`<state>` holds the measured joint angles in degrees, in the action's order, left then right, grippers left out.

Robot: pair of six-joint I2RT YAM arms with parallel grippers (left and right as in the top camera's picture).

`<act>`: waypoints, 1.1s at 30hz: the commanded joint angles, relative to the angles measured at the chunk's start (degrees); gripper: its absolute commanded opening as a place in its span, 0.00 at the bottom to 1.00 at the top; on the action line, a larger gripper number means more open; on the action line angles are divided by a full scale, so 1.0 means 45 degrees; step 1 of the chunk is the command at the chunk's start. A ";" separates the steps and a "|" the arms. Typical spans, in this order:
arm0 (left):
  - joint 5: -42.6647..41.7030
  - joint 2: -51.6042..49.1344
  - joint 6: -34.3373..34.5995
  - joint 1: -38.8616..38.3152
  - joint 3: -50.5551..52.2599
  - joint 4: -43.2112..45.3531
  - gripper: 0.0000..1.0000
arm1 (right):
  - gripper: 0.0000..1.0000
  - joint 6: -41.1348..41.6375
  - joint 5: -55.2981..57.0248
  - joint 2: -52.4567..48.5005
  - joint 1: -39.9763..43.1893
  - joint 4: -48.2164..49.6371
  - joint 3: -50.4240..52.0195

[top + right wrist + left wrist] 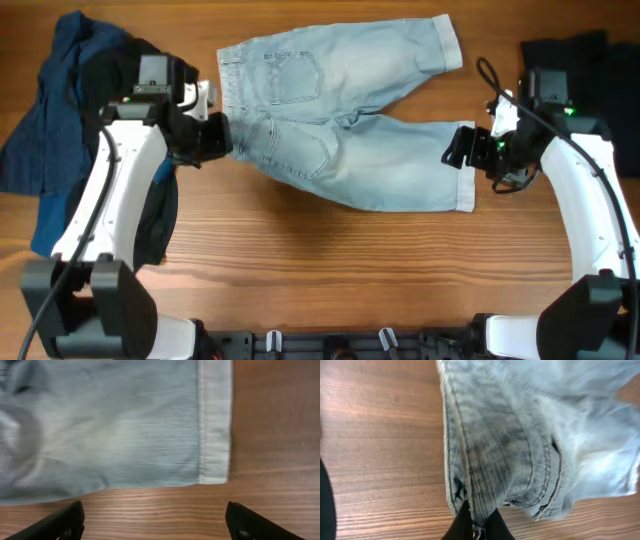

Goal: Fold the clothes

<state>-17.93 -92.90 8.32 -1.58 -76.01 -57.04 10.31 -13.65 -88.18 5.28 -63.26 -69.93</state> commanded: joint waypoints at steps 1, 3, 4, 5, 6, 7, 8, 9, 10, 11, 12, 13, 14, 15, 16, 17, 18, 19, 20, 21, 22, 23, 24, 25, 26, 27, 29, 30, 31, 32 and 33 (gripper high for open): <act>-0.0107 0.0063 0.0306 0.0092 -0.0165 0.0053 0.04 | 0.93 0.0520 0.0743 -0.0107 -0.0078 0.0165 0.0884; -0.0107 0.0044 0.0306 0.0092 -0.0160 0.0092 0.04 | 0.93 0.0568 0.0792 -0.0107 -0.0078 0.0413 0.1224; -0.0107 0.0044 0.0301 0.0092 -0.0160 0.0097 0.04 | 0.94 0.0641 0.0792 -0.0107 -0.0078 0.0617 0.1472; -0.0107 0.0044 0.0301 0.0097 -0.0160 0.0102 0.04 | 0.94 0.0714 0.0797 -0.0107 -0.0078 0.0719 0.1603; -0.0102 0.0044 0.0296 0.0097 -0.0160 0.0131 0.04 | 0.94 0.0729 0.0797 -0.0121 -0.0078 0.0913 0.1826; -0.0102 0.0044 0.0301 0.0092 -0.0160 0.0146 0.04 | 0.93 0.0738 0.0797 -0.0117 -0.0078 0.1001 0.1957; -0.0102 0.0044 0.0296 0.0092 -0.0160 0.0165 0.04 | 0.91 0.0787 0.0845 -0.0121 -0.0078 0.1224 0.2195; -0.0102 0.0044 0.0296 0.0092 -0.0160 0.0185 0.04 | 0.89 0.0947 0.0971 -0.0121 -0.0078 0.1360 0.2356; -0.0102 0.0044 0.0301 0.0097 -0.0160 0.0189 0.04 | 0.88 0.1375 0.1389 -0.0121 -0.0078 0.1598 0.2647; -0.0102 0.0044 0.0296 0.0097 -0.0160 0.0189 0.04 | 0.85 0.1593 0.1661 -0.0121 -0.0078 0.1831 0.2890; -0.0102 0.0044 0.0296 0.0097 -0.0160 0.0189 0.04 | 0.84 0.1783 0.1831 -0.0121 -0.0078 0.2030 0.3094; -0.0097 0.0044 0.0287 0.0097 -0.0160 0.0189 0.04 | 0.82 0.1928 0.1948 -0.0121 -0.0078 0.2312 0.3361; -0.0097 0.0044 0.0253 0.0092 -0.0160 0.0189 0.04 | 0.82 0.2113 0.2030 -0.0121 -0.0078 0.2550 0.3614; -0.0053 0.0044 0.0257 0.0097 -0.0160 0.0185 0.04 | 0.82 0.2195 0.2050 -0.0126 -0.0078 0.2812 0.3861; -0.0019 0.0044 0.0257 0.0097 -0.0160 0.0185 0.04 | 0.82 0.2283 0.2084 -0.0131 -0.0078 0.3050 0.4090; -0.0005 0.0044 0.0253 0.0097 -0.0160 0.0185 0.04 | 0.82 0.2443 0.2176 -0.0131 -0.0078 0.3230 0.4245; -0.0005 0.0044 0.0253 0.0097 -0.0160 0.0194 0.04 | 0.82 0.2472 0.2195 -0.0136 -0.0078 0.3463 0.4415; -0.0005 0.0044 0.0253 0.0097 -0.0160 0.0228 0.04 | 0.82 0.2477 0.2210 -0.0151 -0.0078 0.3706 0.4551; -0.0005 0.0044 0.0257 0.0097 -0.0160 0.0262 0.04 | 0.81 0.2521 0.2229 -0.0170 -0.0078 0.3929 0.4653; 0.0000 0.0044 0.0253 0.0097 -0.0160 0.0316 0.04 | 0.80 0.2526 0.2229 -0.0189 -0.0078 0.4056 0.4707; -0.0005 0.0039 0.0257 0.0097 -0.0160 0.0364 0.04 | 0.78 0.2521 0.2225 -0.0194 -0.0078 0.4240 0.4789; 0.0000 0.0039 0.0257 0.0097 -0.0160 0.0423 0.04 | 0.77 0.2516 0.2229 -0.0194 -0.0078 0.4430 0.4896; -0.0005 0.0039 0.0257 0.0092 -0.0160 0.0466 0.04 | 0.75 0.2516 0.2229 -0.0194 -0.0078 0.4595 0.4998; 0.0000 0.0034 0.0257 0.0092 -0.0160 0.0481 0.04 | 0.72 0.2516 0.2225 -0.0194 -0.0078 0.4697 0.5085; 0.0000 0.0034 0.0257 0.0097 -0.0160 0.0476 0.04 | 0.70 0.2511 0.2210 -0.0194 -0.0078 0.4945 0.5255; 0.0019 0.0034 0.0257 0.0097 -0.0160 0.0481 0.04 | 0.67 0.2511 0.2176 -0.0194 -0.0078 0.5076 0.5367; 0.0262 0.0029 0.0262 0.0092 -0.0160 0.0491 0.04 | 0.63 0.2516 0.2123 -0.0194 -0.0078 0.5387 0.5639; 0.0393 0.0024 0.0267 0.0092 -0.0160 0.0491 0.04 | 0.61 0.2511 0.2123 -0.0194 -0.0078 0.5493 0.5761; 0.0510 0.0024 0.0262 0.0097 -0.0160 0.0491 0.04 | 0.58 0.2511 0.2113 -0.0194 -0.0078 0.5581 0.5877; 0.0583 0.0024 0.0262 0.0092 -0.0160 0.0491 0.04 | 0.56 0.2511 0.2064 -0.0194 -0.0078 0.5634 0.5974; 0.0651 0.0024 0.0267 0.0097 -0.0160 0.0491 0.04 | 0.56 0.2516 0.2030 -0.0194 -0.0078 0.5717 0.6081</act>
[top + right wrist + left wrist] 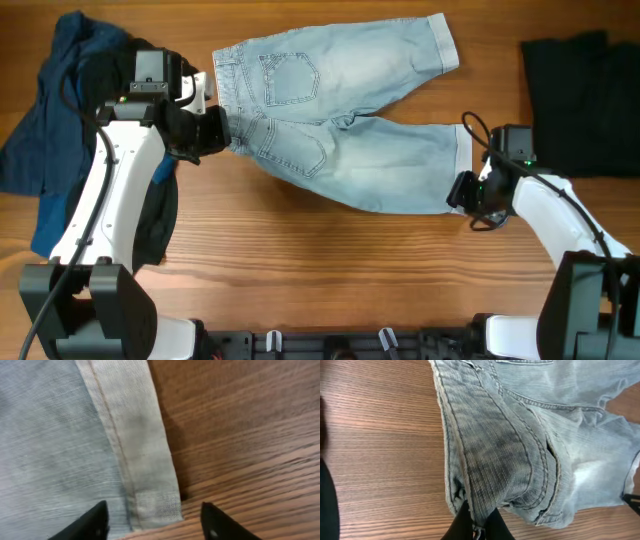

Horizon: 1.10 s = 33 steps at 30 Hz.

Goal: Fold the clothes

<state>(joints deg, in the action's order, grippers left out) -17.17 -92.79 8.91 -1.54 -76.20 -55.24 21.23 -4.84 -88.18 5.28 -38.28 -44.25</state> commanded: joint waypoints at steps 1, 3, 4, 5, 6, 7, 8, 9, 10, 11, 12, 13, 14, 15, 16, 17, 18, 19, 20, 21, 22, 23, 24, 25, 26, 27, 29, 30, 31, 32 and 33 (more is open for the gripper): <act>0.0500 0.0000 0.0131 0.0083 -0.0117 0.0092 0.04 | 0.55 0.0083 0.0078 -0.0194 -0.0078 0.0209 0.0452; 0.0500 0.0000 0.0136 0.0083 -0.0117 0.0092 0.04 | 0.52 0.0087 0.0019 -0.0194 -0.0078 0.0306 0.0539; 0.0500 0.0000 0.0131 0.0087 -0.0117 0.0097 0.04 | 0.50 0.0087 0.0019 -0.0194 -0.0078 0.0350 0.0539; 0.0500 0.0000 0.0131 0.0087 -0.0117 0.0112 0.04 | 0.49 0.0078 -0.0024 -0.0194 -0.0078 0.0413 0.0539; 0.0500 0.0000 0.0131 0.0087 -0.0117 0.0131 0.04 | 0.47 0.0078 -0.0068 -0.0194 -0.0078 0.0500 0.0539; 0.0500 0.0000 0.0131 0.0083 -0.0117 0.0155 0.04 | 0.44 0.0078 -0.0180 -0.0194 -0.0078 0.0593 0.0539; 0.0500 0.0000 0.0136 0.0083 -0.0117 0.0170 0.04 | 0.41 0.0068 -0.0272 -0.0194 -0.0078 0.0699 0.0539; 0.0500 0.0000 0.0131 0.0083 -0.0117 0.0175 0.04 | 0.40 0.0073 -0.0359 -0.0194 -0.0078 0.0772 0.0539; 0.0500 0.0000 0.0136 0.0083 -0.0117 0.0180 0.04 | 0.38 0.0073 -0.0461 -0.0194 -0.0078 0.0884 0.0539; 0.0500 0.0000 0.0131 0.0083 -0.0117 0.0175 0.04 | 0.38 0.0044 -0.0539 -0.0194 -0.0078 0.0971 0.0539; 0.0500 0.0000 0.0136 0.0087 -0.0117 0.0180 0.04 | 0.38 0.0034 -0.0568 -0.0194 -0.0078 0.1030 0.0539; 0.0500 0.0000 0.0136 0.0087 -0.0117 0.0180 0.04 | 0.38 0.0039 -0.0568 -0.0194 -0.0078 0.1035 0.0539; 0.0500 0.0000 0.0131 0.0087 -0.0117 0.0175 0.04 | 0.38 0.0024 -0.0554 -0.0194 -0.0078 0.1030 0.0539; 0.0500 0.0000 0.0136 0.0083 -0.0117 0.0175 0.04 | 0.37 -0.0053 -0.0544 -0.0194 -0.0078 0.1030 0.0559; 0.0500 0.0000 0.0136 0.0083 -0.0117 0.0170 0.04 | 0.38 -0.0049 -0.0544 -0.0194 -0.0078 0.1035 0.0568; 0.0500 0.0000 0.0136 0.0083 -0.0117 0.0170 0.04 | 0.37 -0.0049 -0.0549 -0.0194 -0.0078 0.1069 0.0573; 0.0500 0.0000 0.0136 0.0083 -0.0117 0.0175 0.04 | 0.38 -0.0044 -0.0554 -0.0194 -0.0078 0.1117 0.0573; 0.0500 -0.0005 0.0136 0.0083 -0.0117 0.0185 0.04 | 0.37 -0.0044 -0.0559 -0.0194 -0.0078 0.1151 0.0573; 0.0500 -0.0005 0.0136 0.0083 -0.0117 0.0209 0.04 | 0.36 -0.0039 -0.0602 -0.0194 -0.0078 0.1175 0.0573; 0.0500 -0.0005 0.0136 0.0083 -0.0117 0.0228 0.04 | 0.30 -0.0039 -0.0602 -0.0194 -0.0078 0.1175 0.0573; 0.0500 -0.0005 0.0136 0.0083 -0.0117 0.0248 0.04 | 0.21 -0.0039 -0.0602 -0.0194 -0.0078 0.1175 0.0573; 0.0500 -0.0005 0.0136 0.0083 -0.0117 0.0262 0.04 | 0.14 -0.0034 -0.0602 -0.0194 -0.0078 0.1175 0.0573; 0.0515 -0.0010 0.0136 0.0083 -0.0117 0.0267 0.04 | 0.04 -0.0039 -0.0602 -0.0194 -0.0078 0.1180 0.0573; 0.0573 -0.0029 0.0136 0.0083 -0.0117 0.0267 0.04 | 0.04 -0.0039 -0.0607 -0.0189 -0.0078 0.1224 0.0573; 0.0631 -0.0034 0.0146 0.0083 -0.0117 0.0267 0.04 | 0.04 -0.0034 -0.0661 -0.0185 -0.0078 0.1239 0.0549; 0.0685 -0.0049 0.0180 0.0083 -0.0117 0.0267 0.04 | 0.04 -0.0039 -0.0767 -0.0165 -0.0078 0.1214 0.0481; 0.0695 -0.0049 0.0185 0.0083 -0.0117 0.0262 0.04 | 0.05 -0.0034 -0.1098 -0.0073 -0.0078 0.1049 0.0238; 0.0690 -0.0049 0.0185 0.0083 -0.0117 0.0257 0.04 | 0.04 -0.0039 -0.1253 0.0024 -0.0078 0.0889 0.0024; 0.0690 -0.0049 0.0185 0.0083 -0.0117 0.0214 0.04 | 0.04 -0.0015 -0.1341 0.0199 -0.0078 0.0627 -0.0306; 0.0690 -0.0049 0.0189 0.0083 -0.0117 0.0165 0.04 | 0.04 -0.0010 -0.1350 0.0335 -0.0078 0.0413 -0.0549; 0.0690 -0.0049 0.0189 0.0083 -0.0117 0.0107 0.04 | 0.04 -0.0019 -0.1336 0.0515 -0.0073 0.0087 -0.0928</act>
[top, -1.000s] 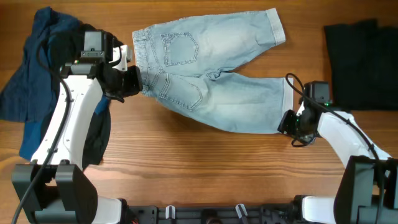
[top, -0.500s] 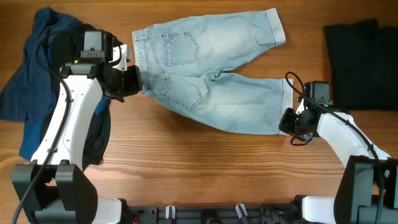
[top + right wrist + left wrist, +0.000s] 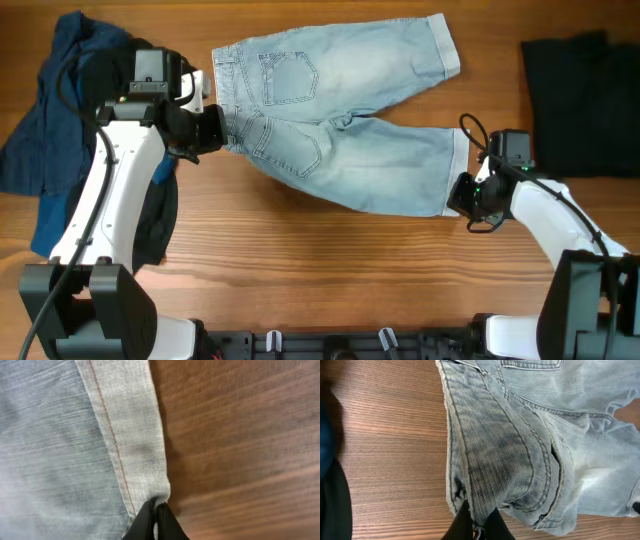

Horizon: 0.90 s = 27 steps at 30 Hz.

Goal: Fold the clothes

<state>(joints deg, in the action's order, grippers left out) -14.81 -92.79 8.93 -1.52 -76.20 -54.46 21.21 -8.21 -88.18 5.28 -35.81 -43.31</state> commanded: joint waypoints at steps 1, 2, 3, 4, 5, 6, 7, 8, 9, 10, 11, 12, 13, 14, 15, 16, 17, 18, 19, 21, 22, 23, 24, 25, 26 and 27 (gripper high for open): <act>0.0165 -0.0049 0.0228 0.0078 -0.0117 -0.0185 0.04 | 0.04 -0.0049 -0.0573 0.0709 -0.0063 -0.0831 -0.1559; 0.0160 -0.0049 0.0301 0.0078 -0.0117 -0.0316 0.04 | 0.04 -0.0058 -0.0520 0.0962 -0.0024 -0.1326 -0.2137; 0.0165 -0.0049 0.0461 0.0068 -0.0117 -0.0461 0.04 | 0.04 -0.0097 -0.0476 0.1166 0.0019 -0.1700 -0.2589; 0.0160 -0.0049 0.0515 0.0053 -0.0117 -0.0593 0.04 | 0.04 -0.0257 -0.0481 0.1370 0.0063 -0.2045 -0.3021; 0.0160 -0.0049 0.0554 0.0049 -0.0117 -0.0699 0.04 | 0.04 -0.0379 -0.0481 0.1506 0.0102 -0.2307 -0.3351; 0.0165 -0.0049 0.0559 0.0029 -0.0117 -0.0845 0.04 | 0.04 -0.0437 -0.0427 0.1695 0.0160 -0.2647 -0.3764; 0.0170 -0.0049 0.0597 0.0000 -0.0117 -0.1020 0.04 | 0.05 -0.0549 -0.0432 0.1870 0.0233 -0.2924 -0.4104; 0.0180 -0.0049 0.0714 -0.0010 -0.0117 -0.1200 0.04 | 0.04 -0.0690 -0.0437 0.2035 0.0316 -0.3167 -0.4396; 0.0277 -0.0049 0.0884 -0.0029 -0.0117 -0.1399 0.04 | 0.04 -0.0748 -0.0427 0.2186 0.0408 -0.3385 -0.4629; 0.0364 -0.0049 0.1001 -0.0029 -0.0117 -0.1617 0.04 | 0.04 -0.0767 -0.0437 0.2365 0.0534 -0.3648 -0.4843; 0.0617 -0.0044 0.1263 -0.0029 -0.0117 -0.1933 0.04 | 0.05 -0.0821 -0.0437 0.2501 0.0631 -0.3832 -0.4949; 0.0860 -0.0044 0.1506 -0.0029 -0.0117 -0.2181 0.04 | 0.04 -0.0971 -0.0476 0.2637 0.0724 -0.3963 -0.4979; 0.1015 -0.0044 0.1666 -0.0029 -0.0117 -0.2424 0.04 | 0.04 -0.1044 -0.0525 0.2769 0.0811 -0.4090 -0.4979; 0.1151 -0.0044 0.1787 -0.0034 -0.0117 -0.2574 0.04 | 0.04 -0.1059 -0.0529 0.2846 0.0884 -0.4206 -0.4979; 0.1277 -0.0029 0.1885 -0.0058 -0.0117 -0.2827 0.04 | 0.04 -0.1141 -0.0534 0.2977 0.0991 -0.4367 -0.4979; 0.1277 -0.0019 0.1885 -0.0087 -0.0117 -0.2948 0.04 | 0.04 -0.1214 -0.0529 0.3055 0.1054 -0.4454 -0.4979; 0.1273 -0.0010 0.1889 -0.0155 -0.0117 -0.3113 0.04 | 0.04 -0.1321 -0.0529 0.3186 0.1127 -0.4546 -0.4979; 0.1277 0.0044 0.1889 -0.0248 -0.0117 -0.3264 0.04 | 0.04 -0.1350 -0.0534 0.3322 0.1205 -0.4624 -0.4979; 0.1277 0.0107 0.1904 -0.0413 -0.0117 -0.3439 0.04 | 0.04 -0.1394 -0.0593 0.3541 0.1311 -0.4736 -0.4979; 0.1515 0.0282 0.2302 -0.0782 -0.0117 -0.3701 0.04 | 0.04 -0.1651 -0.0840 0.3993 0.1520 -0.4925 -0.4983; 0.1753 0.0408 0.2545 -0.1020 -0.0117 -0.3852 0.04 | 0.04 -0.1729 -0.0928 0.4250 0.1637 -0.4979 -0.4983; 0.2006 0.0559 0.2778 -0.1297 -0.0117 -0.3988 0.04 | 0.04 -0.1739 -0.0923 0.4527 0.1758 -0.5003 -0.4983; 0.2205 0.0699 0.2939 -0.1525 -0.0117 -0.4070 0.04 | 0.04 -0.1846 -0.0923 0.4775 0.1855 -0.4935 -0.4983; 0.2584 0.0942 0.3249 -0.1904 -0.0117 -0.4153 0.04 | 0.04 -0.1996 -0.0918 0.4983 0.1923 -0.4755 -0.4983; 0.2827 0.1107 0.3419 -0.2142 -0.0117 -0.4158 0.04 | 0.04 -0.2045 -0.0918 0.5090 0.1943 -0.4556 -0.4983; 0.3177 0.1316 0.3623 -0.2414 -0.0117 -0.4133 0.04 | 0.04 -0.2050 -0.0923 0.5153 0.1953 -0.4231 -0.4983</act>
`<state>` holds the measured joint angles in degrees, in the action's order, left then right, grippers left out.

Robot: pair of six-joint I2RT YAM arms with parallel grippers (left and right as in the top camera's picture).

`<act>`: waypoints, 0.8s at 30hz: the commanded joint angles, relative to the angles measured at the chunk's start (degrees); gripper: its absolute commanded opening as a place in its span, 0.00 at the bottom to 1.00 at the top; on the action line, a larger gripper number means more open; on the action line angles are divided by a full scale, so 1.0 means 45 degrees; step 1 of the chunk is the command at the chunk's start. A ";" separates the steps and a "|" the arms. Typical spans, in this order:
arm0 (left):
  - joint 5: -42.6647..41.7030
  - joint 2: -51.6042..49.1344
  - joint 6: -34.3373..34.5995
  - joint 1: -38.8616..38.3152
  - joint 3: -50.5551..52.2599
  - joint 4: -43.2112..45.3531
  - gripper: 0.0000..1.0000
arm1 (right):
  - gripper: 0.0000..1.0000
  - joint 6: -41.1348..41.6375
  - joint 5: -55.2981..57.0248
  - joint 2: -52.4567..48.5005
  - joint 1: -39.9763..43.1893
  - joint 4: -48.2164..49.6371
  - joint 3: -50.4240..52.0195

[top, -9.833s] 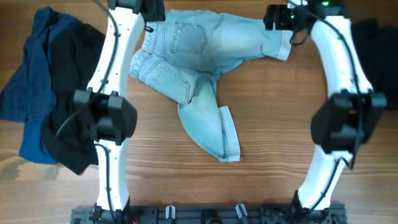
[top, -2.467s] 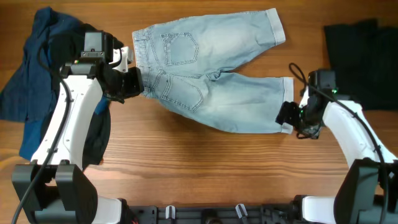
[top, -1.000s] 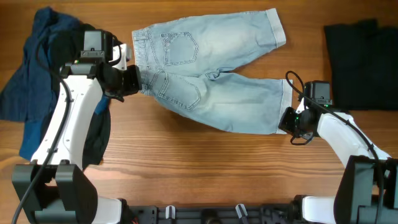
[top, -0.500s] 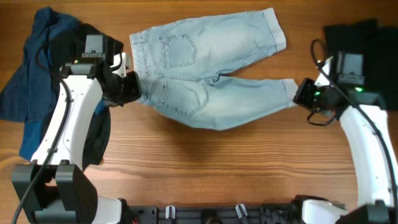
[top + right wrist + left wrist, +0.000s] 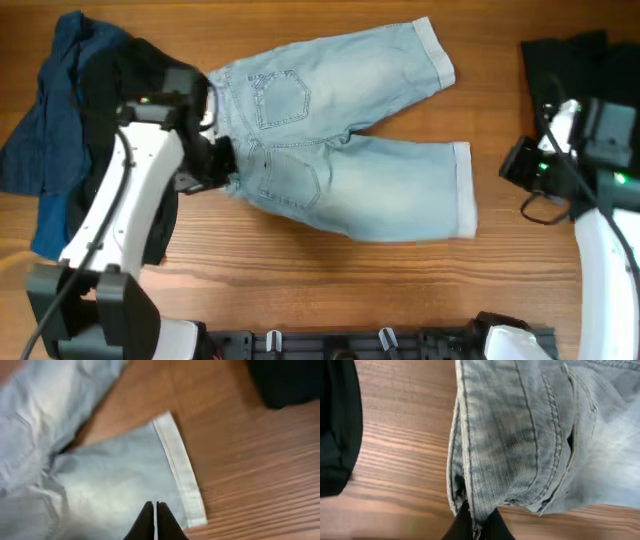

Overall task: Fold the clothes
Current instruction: 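Regrasp the right leg hem with the right gripper and smooth it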

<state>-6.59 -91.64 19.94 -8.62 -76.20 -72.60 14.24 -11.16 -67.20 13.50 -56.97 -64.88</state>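
Observation:
Light blue denim shorts [image 5: 340,130] lie spread on the wooden table, back pockets up, one leg pointing to the back right, the other to the right. My left gripper [image 5: 222,165] is shut on the waistband [image 5: 485,450] at its near left corner; the fingers [image 5: 492,527] pinch the denim edge. My right gripper [image 5: 512,165] hangs to the right of the near leg's cuff [image 5: 463,190], apart from it. In the right wrist view its fingertips [image 5: 161,519] are pressed together with nothing between them, above that cuff [image 5: 180,475].
A heap of dark blue and black clothes [image 5: 70,120] lies at the left, under and beside my left arm; its black cloth [image 5: 335,425] shows in the left wrist view. A black garment [image 5: 580,90] lies at the back right.
My right gripper has let go of the near leg's cuff and now sits farther right and higher, jaws together. My left gripper has moved nearer the front edge with the waistband, and the shorts have shifted slightly.
My left gripper held the waistband throughout. My right gripper was open beside the near leg's cuff, then open around the cuff's corner, then shut on it. Now it is off the cuff and away to the right, while the left has the waistband closer to the front.

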 commanded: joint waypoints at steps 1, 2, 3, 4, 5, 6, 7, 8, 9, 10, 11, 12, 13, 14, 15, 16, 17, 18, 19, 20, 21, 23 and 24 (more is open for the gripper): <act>0.1885 0.1287 0.1506 -0.1127 -0.0117 -0.0010 0.04 | 0.04 -0.0505 -0.0369 0.0471 0.0121 0.0976 -0.0189; 0.2351 0.1447 0.1787 -0.1307 -0.0117 0.0092 0.04 | 0.04 -0.0529 -0.0549 0.0369 0.0121 0.1341 -0.0189; 0.2701 0.1564 0.1923 -0.1433 -0.0117 0.0243 0.04 | 0.04 -0.0617 -0.0821 0.0219 0.0121 0.1574 -0.0189; 0.2963 0.1632 0.2011 -0.1496 -0.0117 0.0369 0.04 | 0.04 -0.0801 -0.1069 0.0039 0.0121 0.1661 -0.0189; 0.3070 0.1642 0.2011 -0.1491 -0.0117 0.0466 0.04 | 0.04 -0.0831 -0.1180 -0.0165 0.0121 0.1617 -0.0189; 0.3109 0.1637 0.2011 -0.1481 -0.0117 0.0529 0.04 | 0.04 -0.0831 -0.1219 -0.0384 0.0121 0.1457 -0.0189; 0.3113 0.1608 0.2011 -0.1457 -0.0117 0.0607 0.04 | 0.04 -0.0826 -0.1214 -0.0622 0.0121 0.1156 -0.0185; 0.3157 0.1569 0.2011 -0.1438 -0.0117 0.0665 0.04 | 0.04 -0.0831 -0.1205 -0.0879 0.0121 0.0797 -0.0185; 0.3220 0.1535 0.2016 -0.1438 -0.0117 0.0724 0.04 | 0.04 -0.0831 -0.1209 -0.1059 0.0121 0.0539 -0.0185; 0.3303 0.1506 0.2011 -0.1443 -0.0117 0.0797 0.04 | 0.05 -0.0835 -0.1209 -0.1297 0.0117 0.0204 -0.0165; 0.3342 0.1481 0.2011 -0.1443 -0.0117 0.0835 0.04 | 0.07 -0.0879 -0.1205 -0.1515 0.0083 -0.0092 -0.0151; 0.3419 0.1433 0.2006 -0.1443 -0.0117 0.0899 0.04 | 0.13 -0.1030 -0.1209 -0.1715 0.0024 -0.0403 -0.0141; 0.3526 0.1404 0.2006 -0.1443 -0.0117 0.0918 0.04 | 0.17 -0.1103 -0.1205 -0.1899 -0.0068 -0.0709 -0.0141; 0.3687 0.1350 0.2011 -0.1443 -0.0117 0.0962 0.04 | 0.22 -0.1122 -0.1200 -0.2113 -0.0219 -0.1146 -0.0141; 0.3750 0.1331 0.2006 -0.1443 -0.0117 0.0996 0.04 | 0.24 -0.1078 -0.1151 -0.2263 -0.0359 -0.1481 -0.0136; 0.3774 0.1268 0.2006 -0.1443 -0.0117 0.1044 0.04 | 0.27 -0.0845 -0.1069 -0.2385 -0.0520 -0.1787 -0.0107; 0.3774 0.1248 0.2011 -0.1443 -0.0117 0.1093 0.04 | 0.28 -0.0568 -0.0986 -0.2453 -0.0656 -0.1977 -0.0049; 0.3774 0.1185 0.2011 -0.1443 -0.0117 0.1156 0.04 | 0.29 -0.0151 -0.0855 -0.2487 -0.0869 -0.2171 0.0073; 0.3769 0.1112 0.2016 -0.1443 -0.0117 0.1263 0.04 | 0.29 0.0214 -0.0695 -0.2497 -0.1122 -0.2273 0.0238; 0.3759 0.1035 0.2021 -0.1443 -0.0117 0.1375 0.04 | 0.30 0.0947 -0.0379 -0.2492 -0.1394 -0.2390 0.0423; 0.3759 0.0962 0.2021 -0.1443 -0.0117 0.1477 0.04 | 0.30 0.1821 0.0015 -0.2492 -0.1656 -0.2516 0.0597; 0.3759 0.0797 0.2016 -0.1443 -0.0117 0.1685 0.04 | 0.29 0.3254 0.0554 -0.2492 -0.2118 -0.2608 0.0986; 0.3764 0.0724 0.2016 -0.1443 -0.0117 0.1773 0.04 | 0.29 0.4012 0.0665 -0.2487 -0.2268 -0.2613 0.1219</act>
<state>8.21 -86.98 27.79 -15.31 -76.20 -65.95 19.22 -12.86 -78.13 5.76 -68.38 -62.43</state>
